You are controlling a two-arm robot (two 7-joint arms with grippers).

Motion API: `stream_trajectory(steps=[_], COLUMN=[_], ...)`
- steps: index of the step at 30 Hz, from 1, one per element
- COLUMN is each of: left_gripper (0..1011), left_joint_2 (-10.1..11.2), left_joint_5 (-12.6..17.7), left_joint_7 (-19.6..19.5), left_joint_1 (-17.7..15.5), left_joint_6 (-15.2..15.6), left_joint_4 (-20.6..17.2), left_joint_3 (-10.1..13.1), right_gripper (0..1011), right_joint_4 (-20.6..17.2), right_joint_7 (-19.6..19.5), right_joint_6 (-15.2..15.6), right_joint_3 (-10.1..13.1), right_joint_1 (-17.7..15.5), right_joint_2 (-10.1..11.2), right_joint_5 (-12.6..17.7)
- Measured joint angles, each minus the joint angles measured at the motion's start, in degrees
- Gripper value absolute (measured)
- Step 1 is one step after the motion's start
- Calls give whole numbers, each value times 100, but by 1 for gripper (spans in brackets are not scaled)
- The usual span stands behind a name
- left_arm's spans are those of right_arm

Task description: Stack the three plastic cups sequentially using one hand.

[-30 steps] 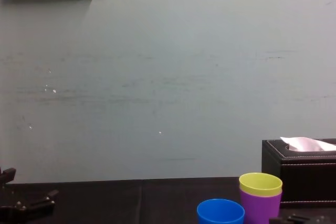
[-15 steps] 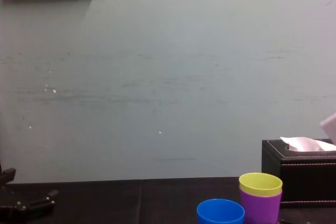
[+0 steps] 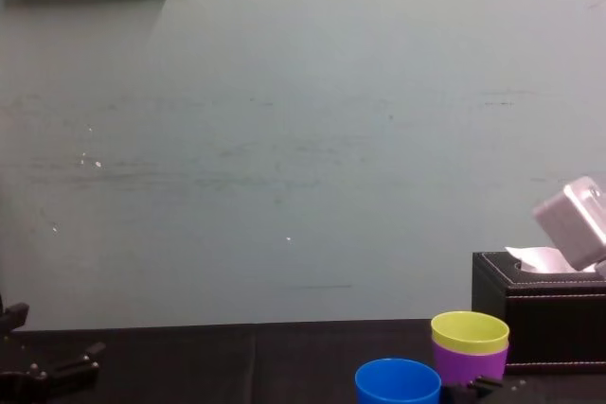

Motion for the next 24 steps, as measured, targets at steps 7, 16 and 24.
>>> stream_trajectory(steps=[7,16,24], left_gripper=[1010,1010,1010], left_joint_2=[0,0,0], left_joint_5=[0,0,0], left_joint_7=[0,0,0], left_joint_1=[0,0,0], left_joint_6=[0,0,0], left_joint_4=[0,0,0], left_joint_3=[0,0,0], right_gripper=[1003,1003,1003], right_joint_4=[27,53,140], right_joint_7=[-81,-111,-102], right_joint_6=[-9,-19,-14], right_joint_3=[19,80,103], right_joint_1=[30,42,98], right_joint_2=[-95,-178,-257], right_joint_5=[-126,-223,-267])
